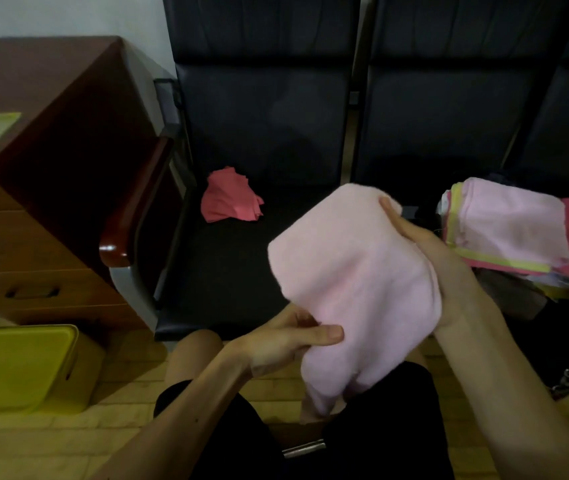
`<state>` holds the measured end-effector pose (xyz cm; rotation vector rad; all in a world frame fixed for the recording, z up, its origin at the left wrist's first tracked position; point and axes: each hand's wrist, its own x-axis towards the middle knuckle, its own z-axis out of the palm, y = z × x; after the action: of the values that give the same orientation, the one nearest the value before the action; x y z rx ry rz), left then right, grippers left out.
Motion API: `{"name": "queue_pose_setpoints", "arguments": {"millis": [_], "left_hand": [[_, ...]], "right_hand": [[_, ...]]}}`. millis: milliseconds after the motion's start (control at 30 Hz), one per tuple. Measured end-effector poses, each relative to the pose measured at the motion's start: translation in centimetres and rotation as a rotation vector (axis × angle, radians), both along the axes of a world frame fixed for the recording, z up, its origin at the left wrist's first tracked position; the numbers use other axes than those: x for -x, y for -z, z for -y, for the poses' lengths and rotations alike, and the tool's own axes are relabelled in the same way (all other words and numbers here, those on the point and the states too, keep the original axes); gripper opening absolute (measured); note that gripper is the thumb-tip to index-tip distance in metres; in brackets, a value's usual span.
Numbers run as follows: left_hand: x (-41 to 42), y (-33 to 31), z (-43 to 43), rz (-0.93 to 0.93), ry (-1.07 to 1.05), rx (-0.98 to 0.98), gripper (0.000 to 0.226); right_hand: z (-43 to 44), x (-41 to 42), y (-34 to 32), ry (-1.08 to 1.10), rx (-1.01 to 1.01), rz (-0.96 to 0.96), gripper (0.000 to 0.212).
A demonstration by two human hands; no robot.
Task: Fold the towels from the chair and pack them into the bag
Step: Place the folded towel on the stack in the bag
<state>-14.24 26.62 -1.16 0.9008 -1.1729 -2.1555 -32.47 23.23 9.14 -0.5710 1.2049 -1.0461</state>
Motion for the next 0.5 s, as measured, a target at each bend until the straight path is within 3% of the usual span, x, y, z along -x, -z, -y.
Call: {"name": "queue_pose_setpoints", "arguments": {"millis": [67, 300, 367, 500], "left_hand": [[-0.1, 0.4, 0.1, 0.001, 0.021, 0.007, 0.042], [-0.5, -0.4, -0.2, 0.064, 0.026, -0.031, 0.070], [-0.5, -0.8, -0.2, 0.075, -0.060, -0.089, 0.067], [-0.2, -2.6, 0.1, 0.023, -0.309, -0.155, 0.038]], "right_hand": [[-0.4, 1.1, -0.2, 0.001, 0.043, 0.018, 0.029], [-0.5, 2.2, 0.8, 0.067, 0.066, -0.021, 0.021], [-0.6, 2.1, 2.0, 0.112, 0.008, 0.031, 0.033], [-2.2, 0.2, 6.7, 0.075, -0.147, 0.172, 0.081]]}}
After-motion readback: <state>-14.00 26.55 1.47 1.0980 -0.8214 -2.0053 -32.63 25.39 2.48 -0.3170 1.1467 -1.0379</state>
